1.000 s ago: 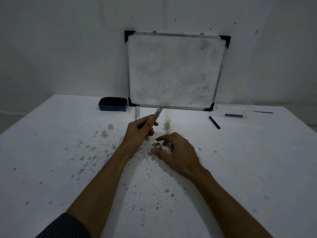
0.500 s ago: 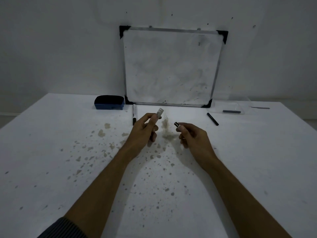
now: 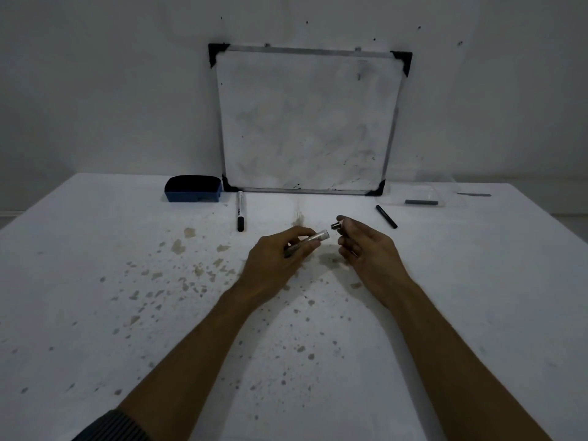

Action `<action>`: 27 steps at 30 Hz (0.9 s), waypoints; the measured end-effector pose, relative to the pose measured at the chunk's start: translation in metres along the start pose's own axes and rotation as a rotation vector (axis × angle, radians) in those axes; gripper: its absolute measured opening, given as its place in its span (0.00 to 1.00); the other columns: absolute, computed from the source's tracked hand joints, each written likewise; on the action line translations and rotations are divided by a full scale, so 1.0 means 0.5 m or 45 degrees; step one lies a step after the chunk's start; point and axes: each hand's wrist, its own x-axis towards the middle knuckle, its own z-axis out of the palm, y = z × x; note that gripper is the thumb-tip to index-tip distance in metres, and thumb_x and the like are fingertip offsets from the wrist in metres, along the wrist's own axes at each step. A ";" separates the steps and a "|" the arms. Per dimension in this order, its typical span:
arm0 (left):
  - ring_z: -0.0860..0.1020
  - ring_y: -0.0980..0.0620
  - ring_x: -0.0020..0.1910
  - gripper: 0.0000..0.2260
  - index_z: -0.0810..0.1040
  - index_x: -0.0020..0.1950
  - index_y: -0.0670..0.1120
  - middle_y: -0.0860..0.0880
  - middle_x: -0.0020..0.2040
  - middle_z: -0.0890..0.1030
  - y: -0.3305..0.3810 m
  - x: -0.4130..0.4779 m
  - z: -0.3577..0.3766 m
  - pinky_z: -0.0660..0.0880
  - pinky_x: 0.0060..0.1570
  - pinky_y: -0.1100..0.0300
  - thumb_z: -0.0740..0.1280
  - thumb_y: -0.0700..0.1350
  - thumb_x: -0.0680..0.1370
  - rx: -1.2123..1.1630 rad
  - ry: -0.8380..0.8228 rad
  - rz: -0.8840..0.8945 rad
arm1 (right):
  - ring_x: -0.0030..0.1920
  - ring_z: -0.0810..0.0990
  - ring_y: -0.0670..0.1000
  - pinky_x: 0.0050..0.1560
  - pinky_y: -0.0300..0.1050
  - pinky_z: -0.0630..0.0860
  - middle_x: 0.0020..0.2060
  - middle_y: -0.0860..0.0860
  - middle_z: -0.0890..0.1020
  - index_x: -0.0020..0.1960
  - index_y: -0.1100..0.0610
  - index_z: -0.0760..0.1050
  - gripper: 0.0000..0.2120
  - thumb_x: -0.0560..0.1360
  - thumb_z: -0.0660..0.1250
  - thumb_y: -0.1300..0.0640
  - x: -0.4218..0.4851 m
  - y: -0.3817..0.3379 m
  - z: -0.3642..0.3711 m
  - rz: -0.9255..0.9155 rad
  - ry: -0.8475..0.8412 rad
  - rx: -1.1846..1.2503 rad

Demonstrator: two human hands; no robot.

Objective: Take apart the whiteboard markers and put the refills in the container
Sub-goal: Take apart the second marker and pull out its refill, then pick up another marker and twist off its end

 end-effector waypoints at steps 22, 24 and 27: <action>0.84 0.49 0.51 0.13 0.82 0.63 0.63 0.51 0.53 0.88 -0.003 0.010 -0.002 0.83 0.57 0.51 0.64 0.60 0.82 -0.152 -0.101 -0.069 | 0.47 0.88 0.51 0.54 0.48 0.84 0.50 0.52 0.88 0.61 0.57 0.83 0.12 0.80 0.70 0.56 -0.016 0.021 0.015 -0.388 -0.056 -0.610; 0.84 0.52 0.51 0.09 0.82 0.59 0.67 0.56 0.51 0.87 -0.002 0.013 -0.004 0.82 0.55 0.61 0.64 0.59 0.82 -0.183 -0.116 -0.088 | 0.48 0.88 0.51 0.54 0.45 0.83 0.51 0.53 0.87 0.62 0.58 0.82 0.12 0.80 0.69 0.57 -0.019 0.022 0.021 -0.423 -0.059 -0.626; 0.83 0.61 0.44 0.07 0.80 0.57 0.67 0.62 0.46 0.85 0.009 0.013 -0.007 0.78 0.44 0.73 0.65 0.57 0.82 -0.223 -0.120 -0.110 | 0.48 0.88 0.50 0.54 0.42 0.83 0.51 0.53 0.87 0.62 0.59 0.82 0.12 0.80 0.69 0.58 -0.018 0.022 0.024 -0.437 -0.059 -0.621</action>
